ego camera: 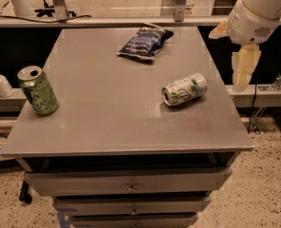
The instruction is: Knock 7up can over
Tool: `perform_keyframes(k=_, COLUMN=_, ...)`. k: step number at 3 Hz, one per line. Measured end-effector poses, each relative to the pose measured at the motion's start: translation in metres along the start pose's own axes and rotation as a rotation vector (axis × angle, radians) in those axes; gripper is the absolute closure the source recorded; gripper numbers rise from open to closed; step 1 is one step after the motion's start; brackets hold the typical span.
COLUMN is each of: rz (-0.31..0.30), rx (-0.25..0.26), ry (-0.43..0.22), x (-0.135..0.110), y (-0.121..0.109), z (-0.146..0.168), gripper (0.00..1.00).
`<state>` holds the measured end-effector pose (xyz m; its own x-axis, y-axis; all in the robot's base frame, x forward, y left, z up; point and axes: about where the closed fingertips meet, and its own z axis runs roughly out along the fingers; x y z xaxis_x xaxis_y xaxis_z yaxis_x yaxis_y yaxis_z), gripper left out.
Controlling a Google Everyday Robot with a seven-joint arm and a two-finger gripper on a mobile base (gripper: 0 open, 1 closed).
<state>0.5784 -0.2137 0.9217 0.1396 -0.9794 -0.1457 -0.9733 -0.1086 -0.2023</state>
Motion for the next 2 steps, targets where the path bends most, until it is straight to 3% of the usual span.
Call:
perform_keyframes(k=1, rz=0.132, rx=0.052, ry=-0.123, x=0.013, y=0.019, z=-0.032, gripper=0.00)
perform_keyframes(k=2, rz=0.264, rx=0.100, ry=-0.256, x=0.022, y=0.052, z=-0.058, gripper=0.00)
